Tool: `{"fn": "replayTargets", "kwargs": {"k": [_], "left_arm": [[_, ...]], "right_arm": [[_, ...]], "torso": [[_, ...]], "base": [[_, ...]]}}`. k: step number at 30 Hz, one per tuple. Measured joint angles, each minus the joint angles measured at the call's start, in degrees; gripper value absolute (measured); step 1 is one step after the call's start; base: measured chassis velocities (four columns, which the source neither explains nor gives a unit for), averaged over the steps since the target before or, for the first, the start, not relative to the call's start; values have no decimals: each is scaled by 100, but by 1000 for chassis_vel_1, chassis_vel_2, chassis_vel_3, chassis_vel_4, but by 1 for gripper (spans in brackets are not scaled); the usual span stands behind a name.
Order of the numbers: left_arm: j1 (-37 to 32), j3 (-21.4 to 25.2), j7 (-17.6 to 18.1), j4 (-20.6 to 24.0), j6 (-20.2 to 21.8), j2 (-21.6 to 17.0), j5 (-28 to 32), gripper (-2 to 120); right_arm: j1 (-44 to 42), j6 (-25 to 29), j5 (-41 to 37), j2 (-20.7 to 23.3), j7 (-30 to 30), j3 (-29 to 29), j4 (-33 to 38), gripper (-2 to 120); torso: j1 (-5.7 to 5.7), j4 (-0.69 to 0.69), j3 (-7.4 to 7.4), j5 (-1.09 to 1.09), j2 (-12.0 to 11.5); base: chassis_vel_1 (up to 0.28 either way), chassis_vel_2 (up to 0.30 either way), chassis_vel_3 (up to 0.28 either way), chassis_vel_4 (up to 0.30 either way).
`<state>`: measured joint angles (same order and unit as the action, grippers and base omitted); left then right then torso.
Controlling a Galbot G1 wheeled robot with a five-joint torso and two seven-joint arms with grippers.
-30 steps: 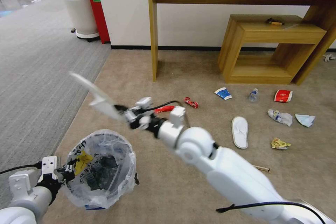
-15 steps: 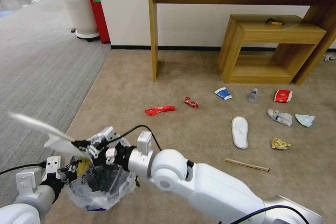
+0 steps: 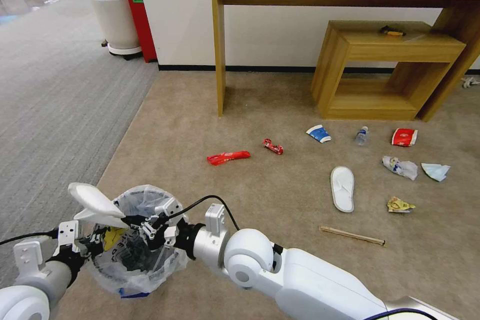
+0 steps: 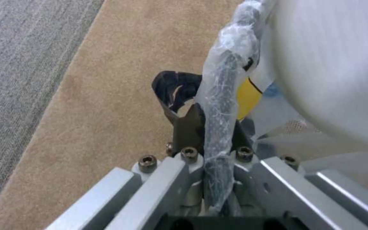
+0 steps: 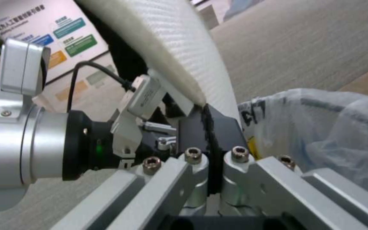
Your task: Pick up the trash bin and place the garbage on the floor into it.
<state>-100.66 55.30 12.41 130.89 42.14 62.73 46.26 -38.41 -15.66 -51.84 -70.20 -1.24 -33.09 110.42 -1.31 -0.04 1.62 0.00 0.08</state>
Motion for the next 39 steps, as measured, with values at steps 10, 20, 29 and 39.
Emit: {"fn": "replayTargets", "kwargs": {"k": [10,20,29,39], "left_arm": [[4,-6,-137,-52,0,45,-161,0],[-1,40,-141,-32,0,27,-124,0],[-45,52,-138,28,-1,31,-112,0],[-18,75,-134,-1,0,18,-99,0]], "right_arm": [[11,-22,-44,139,-19,349,310,0],[-178,-18,60,164,-21,49,183,0],[-227,36,367,20,56,-134,-251,2],[-308,54,552,86,8,-140,-282,35]], "torso": [[0,0,0,1,0],[0,0,0,0,0],[0,0,0,0,0],[0,0,0,0,0]], "base": [[0,0,0,0],[0,0,0,0],[0,0,0,0],[0,0,0,0]]}}
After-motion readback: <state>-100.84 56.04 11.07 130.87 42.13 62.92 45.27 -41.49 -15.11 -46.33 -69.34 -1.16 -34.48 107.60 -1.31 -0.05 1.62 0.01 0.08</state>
